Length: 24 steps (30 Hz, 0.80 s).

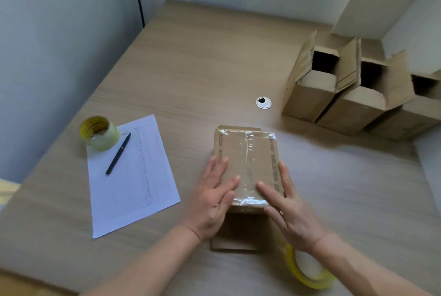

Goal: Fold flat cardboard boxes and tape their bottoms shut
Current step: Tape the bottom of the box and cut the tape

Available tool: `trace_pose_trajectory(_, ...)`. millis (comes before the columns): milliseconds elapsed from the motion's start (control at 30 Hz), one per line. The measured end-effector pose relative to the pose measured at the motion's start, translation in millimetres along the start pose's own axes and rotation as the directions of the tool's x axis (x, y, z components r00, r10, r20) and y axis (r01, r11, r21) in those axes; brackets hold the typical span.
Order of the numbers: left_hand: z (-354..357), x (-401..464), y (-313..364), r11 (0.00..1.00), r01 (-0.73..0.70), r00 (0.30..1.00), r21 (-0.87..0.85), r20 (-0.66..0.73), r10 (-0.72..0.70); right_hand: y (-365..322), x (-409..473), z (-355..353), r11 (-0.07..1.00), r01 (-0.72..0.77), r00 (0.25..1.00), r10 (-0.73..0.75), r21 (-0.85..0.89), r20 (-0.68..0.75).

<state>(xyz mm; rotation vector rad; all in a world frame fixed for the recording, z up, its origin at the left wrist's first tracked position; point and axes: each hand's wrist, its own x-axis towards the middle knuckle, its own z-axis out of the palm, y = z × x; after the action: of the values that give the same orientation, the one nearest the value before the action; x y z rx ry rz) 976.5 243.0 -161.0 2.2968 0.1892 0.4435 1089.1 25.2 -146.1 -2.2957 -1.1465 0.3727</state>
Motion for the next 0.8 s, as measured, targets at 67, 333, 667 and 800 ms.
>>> trace_pose_trajectory(67, 13.9, -3.6, 19.1, 0.930, 0.234, 0.954, -0.283, -0.117, -0.276, -2.4, -4.8, 8.4, 0.997, -0.049, 0.997, 0.052, 0.065, -0.049)
trace_pose_trajectory(333, -4.3, 32.3, 28.9, 0.868, -0.005, 0.985, 0.497, 0.152, -0.081, -16.8, -5.8, 9.9, 0.953, -0.159, 0.971, 0.198, 0.258, -0.133)
trace_pose_trajectory(667, 7.7, 124.9, 11.3, 0.738, -0.242, 0.861, 0.630, 0.490, -0.137, -17.6, -3.7, 10.1, 0.952, -0.192, 0.958, 0.234, 0.237, -0.166)
trace_pose_trajectory(800, 20.1, 145.7, 7.7, 0.795, -0.002, 0.932, 0.607, 0.289, -0.218, -20.5, -3.2, 13.8, 0.949, -0.220, 0.943, 0.266, 0.227, -0.201)
